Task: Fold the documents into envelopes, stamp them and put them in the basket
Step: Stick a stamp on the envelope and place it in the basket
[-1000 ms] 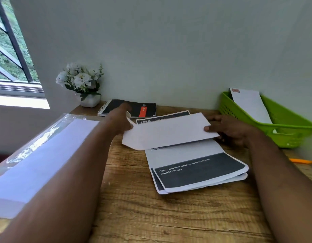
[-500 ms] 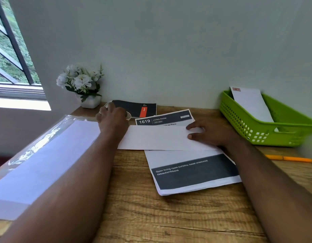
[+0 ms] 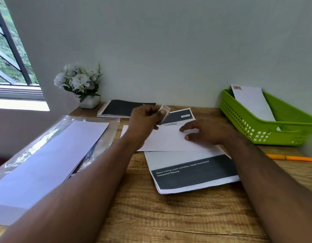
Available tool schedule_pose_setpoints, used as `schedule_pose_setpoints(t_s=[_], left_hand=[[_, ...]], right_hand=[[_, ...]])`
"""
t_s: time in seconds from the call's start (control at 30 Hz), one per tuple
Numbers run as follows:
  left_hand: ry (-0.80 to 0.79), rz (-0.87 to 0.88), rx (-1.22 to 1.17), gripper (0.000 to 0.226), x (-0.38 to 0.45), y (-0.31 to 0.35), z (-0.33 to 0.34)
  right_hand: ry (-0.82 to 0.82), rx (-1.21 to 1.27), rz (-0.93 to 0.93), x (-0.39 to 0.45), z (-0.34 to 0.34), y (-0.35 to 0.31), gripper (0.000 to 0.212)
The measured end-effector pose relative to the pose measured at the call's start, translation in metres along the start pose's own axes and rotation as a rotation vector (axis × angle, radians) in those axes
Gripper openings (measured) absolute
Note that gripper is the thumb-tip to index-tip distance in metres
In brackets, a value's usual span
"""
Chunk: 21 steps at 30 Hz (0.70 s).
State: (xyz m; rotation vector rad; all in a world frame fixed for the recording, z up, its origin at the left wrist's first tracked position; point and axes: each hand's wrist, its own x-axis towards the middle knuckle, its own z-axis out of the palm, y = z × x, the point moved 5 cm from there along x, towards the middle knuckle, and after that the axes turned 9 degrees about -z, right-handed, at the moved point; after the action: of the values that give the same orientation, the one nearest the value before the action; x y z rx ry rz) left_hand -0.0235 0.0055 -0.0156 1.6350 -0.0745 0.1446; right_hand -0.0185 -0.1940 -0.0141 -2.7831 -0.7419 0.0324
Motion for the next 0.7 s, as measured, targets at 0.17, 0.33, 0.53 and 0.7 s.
schedule_pose_setpoints(t_s=[0.17, 0.33, 0.53, 0.7], left_hand=[[-0.175, -0.161, -0.215, 0.008, -0.003, -0.009, 0.017], [-0.235, -0.127, -0.161, 0.018, -0.006, -0.005, 0.021], [-0.214, 0.017, -0.072, 0.029, -0.006, -0.001, 0.02], [-0.227, 0.042, -0.102, 0.032, -0.008, 0.001, 0.022]], right_hand=[[0.478, 0.294, -0.051, 0.001, -0.021, -0.009, 0.028], [0.506, 0.591, -0.169, 0.009, -0.019, -0.023, 0.047], [0.496, 0.689, -0.152, 0.01, -0.017, -0.02, 0.051], [0.505, 0.68, -0.166, 0.011, -0.015, -0.022, 0.047]])
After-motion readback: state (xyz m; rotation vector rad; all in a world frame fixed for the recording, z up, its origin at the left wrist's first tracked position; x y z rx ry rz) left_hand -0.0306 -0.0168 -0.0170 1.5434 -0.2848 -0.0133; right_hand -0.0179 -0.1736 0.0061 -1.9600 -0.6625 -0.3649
